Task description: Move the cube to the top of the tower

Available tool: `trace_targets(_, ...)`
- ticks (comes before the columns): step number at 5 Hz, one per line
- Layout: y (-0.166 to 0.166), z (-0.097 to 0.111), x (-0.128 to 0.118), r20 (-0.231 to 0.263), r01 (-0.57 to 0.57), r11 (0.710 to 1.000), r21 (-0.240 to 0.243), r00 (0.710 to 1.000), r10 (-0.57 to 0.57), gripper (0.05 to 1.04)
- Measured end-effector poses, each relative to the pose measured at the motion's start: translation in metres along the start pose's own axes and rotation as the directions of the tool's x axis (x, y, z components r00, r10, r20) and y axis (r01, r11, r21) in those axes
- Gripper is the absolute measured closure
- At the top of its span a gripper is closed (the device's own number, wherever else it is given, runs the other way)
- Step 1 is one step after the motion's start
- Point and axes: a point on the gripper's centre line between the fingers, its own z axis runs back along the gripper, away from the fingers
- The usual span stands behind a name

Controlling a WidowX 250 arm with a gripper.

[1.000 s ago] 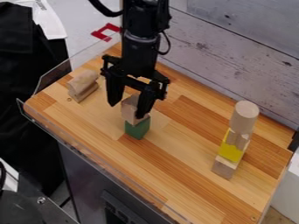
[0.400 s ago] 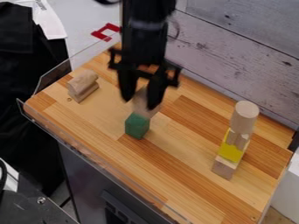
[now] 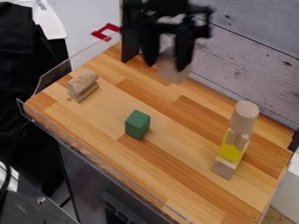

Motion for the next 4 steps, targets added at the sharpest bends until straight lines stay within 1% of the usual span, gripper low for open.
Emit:
trace_targets(1,-0.024,0.006,0.006,-0.027,0.069,0.995,0.065,0.997,-0.067,0.522)
trace_targets(2,-0.043,0.004,0.011,-0.049,0.119,0.987,0.105,0.992,-0.114,0.521)
trace_targets(3,-0.052,0.002,0.012,-0.055,0.132,0.986,0.106,0.99,-0.127,0.521)
trace_targets(4,-0.053,0.002,0.012,-0.054,0.128,0.985,0.111,0.991,-0.123,0.521)
